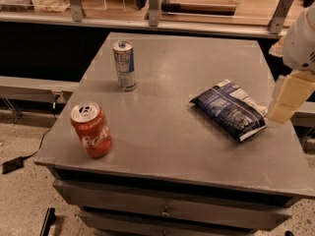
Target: Move blue chip bag near coke can
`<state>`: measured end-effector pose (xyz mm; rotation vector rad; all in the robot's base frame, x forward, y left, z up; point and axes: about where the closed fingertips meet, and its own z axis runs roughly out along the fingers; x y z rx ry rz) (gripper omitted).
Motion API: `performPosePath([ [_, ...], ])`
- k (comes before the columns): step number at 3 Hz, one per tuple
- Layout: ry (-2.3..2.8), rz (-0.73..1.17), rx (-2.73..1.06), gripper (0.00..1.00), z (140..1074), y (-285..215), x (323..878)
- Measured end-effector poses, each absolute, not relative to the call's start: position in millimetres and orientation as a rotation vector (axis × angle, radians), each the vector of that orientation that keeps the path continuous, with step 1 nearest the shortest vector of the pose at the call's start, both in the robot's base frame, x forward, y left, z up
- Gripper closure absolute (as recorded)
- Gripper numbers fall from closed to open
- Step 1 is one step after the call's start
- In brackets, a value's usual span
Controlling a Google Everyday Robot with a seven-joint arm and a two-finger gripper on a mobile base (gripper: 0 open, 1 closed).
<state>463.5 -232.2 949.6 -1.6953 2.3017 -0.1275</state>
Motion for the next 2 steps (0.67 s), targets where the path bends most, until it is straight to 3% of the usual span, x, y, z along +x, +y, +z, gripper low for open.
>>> performPosePath([
  [2,2.497,0.025,-1.624,0.00,837,-284,498],
])
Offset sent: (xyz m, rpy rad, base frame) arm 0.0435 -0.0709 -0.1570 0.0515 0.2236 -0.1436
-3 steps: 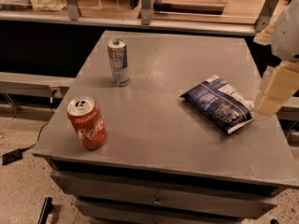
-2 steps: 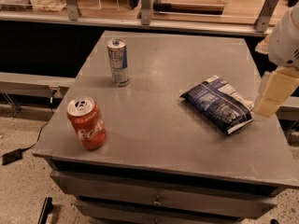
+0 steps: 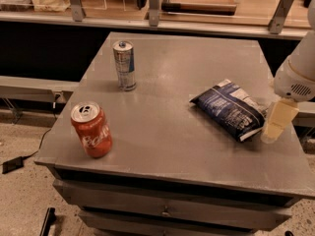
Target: Move blue chip bag near coke can
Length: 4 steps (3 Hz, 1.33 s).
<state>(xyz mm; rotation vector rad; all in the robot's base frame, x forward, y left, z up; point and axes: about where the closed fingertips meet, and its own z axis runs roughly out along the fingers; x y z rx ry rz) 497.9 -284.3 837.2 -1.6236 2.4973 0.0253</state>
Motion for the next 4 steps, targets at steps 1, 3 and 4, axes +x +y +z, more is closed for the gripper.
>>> performPosePath([
  [1,2.500,0.030,-1.623,0.16,833.6,-284.8,498.7],
  [3,2.497,0.026,-1.624,0.62,833.5,-284.1,498.9],
  [4,2.496,0.025,-1.624,0.85,833.5,-283.8,498.9],
])
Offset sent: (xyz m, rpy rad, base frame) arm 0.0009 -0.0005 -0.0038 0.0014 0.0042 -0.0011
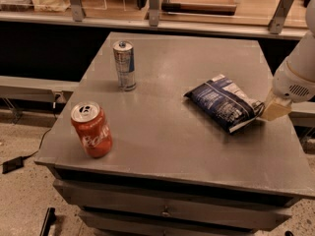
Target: Move blue chip bag near coke can
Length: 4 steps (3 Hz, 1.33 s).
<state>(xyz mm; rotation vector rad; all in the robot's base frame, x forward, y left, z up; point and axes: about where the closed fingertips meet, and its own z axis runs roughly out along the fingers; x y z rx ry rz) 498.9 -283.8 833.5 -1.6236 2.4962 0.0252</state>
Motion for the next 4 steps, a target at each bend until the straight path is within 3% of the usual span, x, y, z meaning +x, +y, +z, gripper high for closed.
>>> performPosePath([
  [1,2.495,0.024,-1.624,1.00,833,-283,499],
  [4,2.422,0.102,-1.547,1.00,881,-279,477],
])
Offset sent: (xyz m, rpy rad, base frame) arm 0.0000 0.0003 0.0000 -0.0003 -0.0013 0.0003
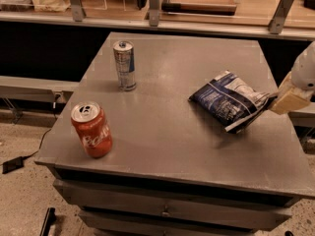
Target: Move blue chip bag near coke can
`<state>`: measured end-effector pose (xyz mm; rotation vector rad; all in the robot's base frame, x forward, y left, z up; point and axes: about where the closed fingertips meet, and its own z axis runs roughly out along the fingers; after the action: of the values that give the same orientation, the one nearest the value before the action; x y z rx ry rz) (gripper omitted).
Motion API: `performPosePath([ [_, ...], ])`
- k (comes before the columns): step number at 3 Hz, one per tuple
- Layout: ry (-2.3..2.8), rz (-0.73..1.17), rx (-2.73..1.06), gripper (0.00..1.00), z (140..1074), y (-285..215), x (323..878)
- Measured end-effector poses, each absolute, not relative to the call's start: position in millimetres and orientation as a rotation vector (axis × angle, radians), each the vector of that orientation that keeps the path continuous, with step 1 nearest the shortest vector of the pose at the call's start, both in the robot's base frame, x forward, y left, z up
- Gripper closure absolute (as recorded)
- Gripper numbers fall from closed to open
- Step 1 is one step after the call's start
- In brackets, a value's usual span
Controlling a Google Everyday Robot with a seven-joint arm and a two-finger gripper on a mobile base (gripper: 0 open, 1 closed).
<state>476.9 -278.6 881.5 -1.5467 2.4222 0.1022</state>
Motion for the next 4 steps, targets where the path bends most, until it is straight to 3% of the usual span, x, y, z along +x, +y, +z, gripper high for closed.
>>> performPosePath([
  [2,2.352,0.206,-1.543,1.00,904,-270,466],
  [3,2.346,0.202,-1.617,0.80,900,-259,464],
  [4,2.347,0.179,-1.666,0.91,896,-253,464],
])
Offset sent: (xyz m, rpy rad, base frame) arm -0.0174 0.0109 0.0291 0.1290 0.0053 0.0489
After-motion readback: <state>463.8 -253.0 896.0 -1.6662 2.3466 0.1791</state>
